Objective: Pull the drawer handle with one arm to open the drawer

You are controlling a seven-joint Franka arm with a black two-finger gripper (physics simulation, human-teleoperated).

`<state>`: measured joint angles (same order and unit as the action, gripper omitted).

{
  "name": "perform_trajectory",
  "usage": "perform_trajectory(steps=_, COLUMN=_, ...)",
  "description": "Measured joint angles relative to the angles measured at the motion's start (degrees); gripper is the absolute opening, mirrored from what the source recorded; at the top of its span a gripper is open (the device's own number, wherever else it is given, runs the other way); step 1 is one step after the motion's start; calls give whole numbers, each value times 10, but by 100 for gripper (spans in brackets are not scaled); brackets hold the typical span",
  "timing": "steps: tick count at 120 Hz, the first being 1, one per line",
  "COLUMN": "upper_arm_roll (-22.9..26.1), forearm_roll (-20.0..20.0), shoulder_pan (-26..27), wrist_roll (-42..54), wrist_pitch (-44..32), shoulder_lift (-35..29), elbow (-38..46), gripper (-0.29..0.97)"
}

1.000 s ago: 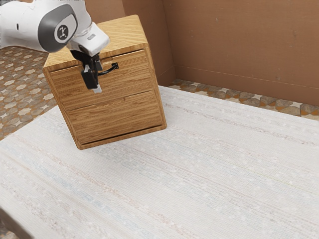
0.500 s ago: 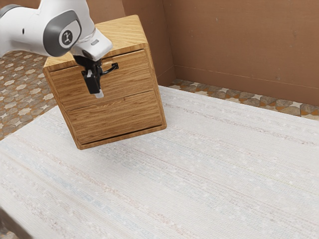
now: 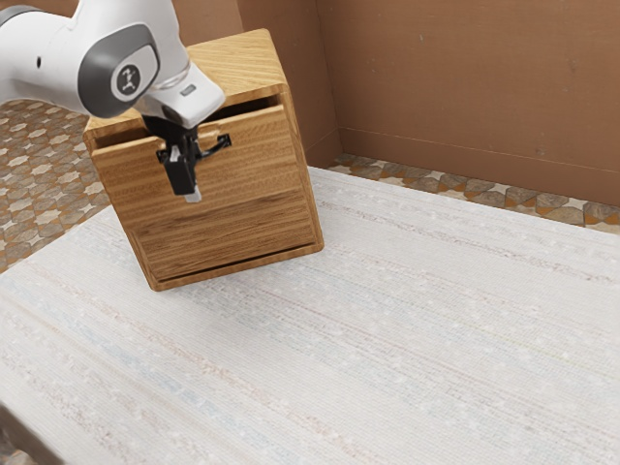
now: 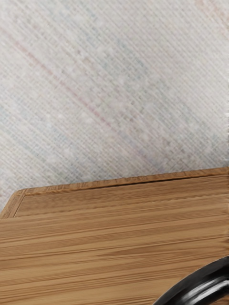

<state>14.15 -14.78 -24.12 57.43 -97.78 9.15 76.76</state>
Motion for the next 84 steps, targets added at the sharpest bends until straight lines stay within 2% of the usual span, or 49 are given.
perform_trajectory(steps=34, upper_arm_roll=3, forearm_roll=7, shoulder_pan=-1, wrist_roll=-16, wrist_pitch=-10, shoulder_lift=-60, elbow=80, gripper=68)
perform_trajectory(steps=84, upper_arm_roll=1, forearm_roll=31, shoulder_pan=18, wrist_roll=-31, wrist_pitch=-38, shoulder_lift=-168, elbow=200, gripper=66)
